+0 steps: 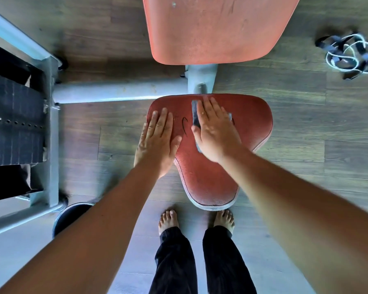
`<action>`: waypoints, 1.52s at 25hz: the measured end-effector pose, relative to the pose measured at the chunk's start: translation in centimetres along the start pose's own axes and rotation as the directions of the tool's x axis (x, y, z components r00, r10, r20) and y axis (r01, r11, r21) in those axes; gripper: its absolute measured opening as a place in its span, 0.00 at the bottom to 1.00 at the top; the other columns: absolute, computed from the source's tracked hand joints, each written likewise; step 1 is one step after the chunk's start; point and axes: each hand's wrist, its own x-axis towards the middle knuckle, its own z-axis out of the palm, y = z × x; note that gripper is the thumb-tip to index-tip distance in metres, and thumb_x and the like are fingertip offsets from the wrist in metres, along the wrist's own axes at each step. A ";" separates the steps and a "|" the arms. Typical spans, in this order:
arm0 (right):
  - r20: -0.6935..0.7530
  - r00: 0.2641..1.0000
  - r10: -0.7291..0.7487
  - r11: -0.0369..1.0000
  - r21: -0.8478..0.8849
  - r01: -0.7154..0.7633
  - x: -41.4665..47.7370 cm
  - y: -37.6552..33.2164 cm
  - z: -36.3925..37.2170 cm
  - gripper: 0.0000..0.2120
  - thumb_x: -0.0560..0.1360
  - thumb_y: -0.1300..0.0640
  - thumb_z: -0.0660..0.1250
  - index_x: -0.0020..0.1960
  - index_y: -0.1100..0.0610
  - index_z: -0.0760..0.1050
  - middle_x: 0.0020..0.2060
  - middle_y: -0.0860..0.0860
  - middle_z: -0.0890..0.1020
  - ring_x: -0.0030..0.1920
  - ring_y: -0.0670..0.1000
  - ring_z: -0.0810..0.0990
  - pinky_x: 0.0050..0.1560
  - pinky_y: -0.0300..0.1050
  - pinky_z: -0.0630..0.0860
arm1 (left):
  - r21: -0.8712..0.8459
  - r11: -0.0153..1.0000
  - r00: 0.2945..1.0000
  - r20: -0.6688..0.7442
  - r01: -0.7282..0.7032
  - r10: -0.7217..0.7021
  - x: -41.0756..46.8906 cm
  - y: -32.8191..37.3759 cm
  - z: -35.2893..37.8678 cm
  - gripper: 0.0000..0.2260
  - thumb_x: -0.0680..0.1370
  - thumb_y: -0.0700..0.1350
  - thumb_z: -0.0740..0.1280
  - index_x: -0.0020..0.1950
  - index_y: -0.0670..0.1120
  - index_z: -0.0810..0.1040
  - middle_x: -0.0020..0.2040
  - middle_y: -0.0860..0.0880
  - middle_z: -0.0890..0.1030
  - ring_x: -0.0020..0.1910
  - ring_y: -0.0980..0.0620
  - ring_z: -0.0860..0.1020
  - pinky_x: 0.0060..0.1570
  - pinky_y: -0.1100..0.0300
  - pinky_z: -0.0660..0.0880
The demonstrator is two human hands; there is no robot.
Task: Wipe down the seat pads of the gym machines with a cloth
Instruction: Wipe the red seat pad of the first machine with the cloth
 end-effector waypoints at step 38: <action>0.003 0.976 0.216 0.976 -0.016 -0.215 1.6 5.4 -2.3 0.30 0.82 0.48 0.50 0.80 0.62 0.52 0.81 0.59 0.56 0.81 0.59 0.53 0.79 0.58 0.52 | 0.025 0.999 0.999 -0.043 0.022 -0.021 0.0 0.1 1.3 0.30 0.86 0.59 0.45 0.85 0.47 0.46 0.85 0.49 0.45 0.84 0.47 0.43 0.82 0.47 0.43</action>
